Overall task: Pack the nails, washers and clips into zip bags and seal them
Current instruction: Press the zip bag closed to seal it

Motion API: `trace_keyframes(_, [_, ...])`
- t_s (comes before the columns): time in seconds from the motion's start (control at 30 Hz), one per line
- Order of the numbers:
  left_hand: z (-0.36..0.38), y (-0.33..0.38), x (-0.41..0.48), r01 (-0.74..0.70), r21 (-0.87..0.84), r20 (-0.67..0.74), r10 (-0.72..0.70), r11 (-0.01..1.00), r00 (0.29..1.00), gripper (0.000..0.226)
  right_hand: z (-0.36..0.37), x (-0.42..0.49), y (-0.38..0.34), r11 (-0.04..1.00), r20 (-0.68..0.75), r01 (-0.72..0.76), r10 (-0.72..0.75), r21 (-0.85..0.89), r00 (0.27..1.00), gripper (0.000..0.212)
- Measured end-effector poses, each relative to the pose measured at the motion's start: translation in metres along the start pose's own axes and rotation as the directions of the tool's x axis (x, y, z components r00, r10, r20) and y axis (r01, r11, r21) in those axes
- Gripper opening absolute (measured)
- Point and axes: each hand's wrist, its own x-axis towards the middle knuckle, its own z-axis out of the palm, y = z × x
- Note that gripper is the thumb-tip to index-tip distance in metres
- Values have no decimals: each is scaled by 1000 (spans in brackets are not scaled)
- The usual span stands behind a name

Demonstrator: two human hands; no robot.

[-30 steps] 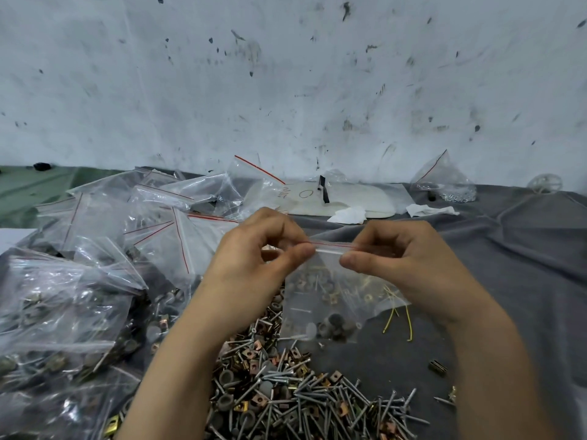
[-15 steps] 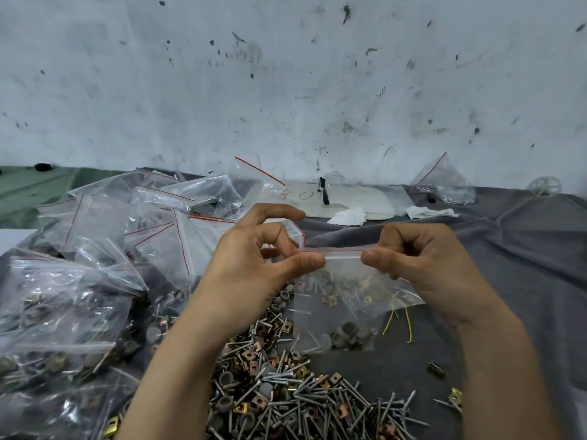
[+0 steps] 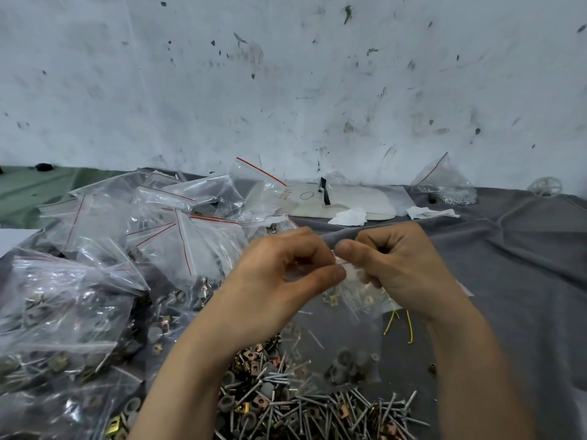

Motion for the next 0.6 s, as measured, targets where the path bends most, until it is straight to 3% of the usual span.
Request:
trace_keyframes(0.1, [-1, 2, -1, 13, 39, -38, -12, 999, 999, 27, 2, 2, 1, 995, -32, 28, -32, -98, 999, 84])
trace_keyframes(0.17, [-1, 5, -1, -11, 87, -84, 19, 996, 996, 40, 3, 1, -1, 990, -39, 43, -48, -132, 998, 94])
trace_keyframes(0.27, [-1, 12, -3, -10, 56, -174, 19, 998, 985, 57, 6, 0, -7, 991, -102, 39, -53, -132, 993, 82])
trace_keyframes(0.33, [0, 15, -4, -9, 17, -169, 12, 1000, 986, 59, 6, -3, -12, 996, -141, 31, -43, -87, 989, 59])
trace_keyframes(0.4, [1, 18, -5, -7, 25, -152, 11, 1000, 988, 63, 8, -4, -13, 998, -160, 43, -50, -45, 986, 55])
trace_keyframes(0.53, [18, 17, 0, 31, -73, -108, -39, 997, 993, 50, -4, -11, -7, 999, -245, 38, -37, -2, 969, 57])
trace_keyframes(0.6, [27, 13, 2, 23, -94, -35, -26, 995, 999, 39, -15, -19, -5, 1000, -205, -2, -3, -24, 979, 49])
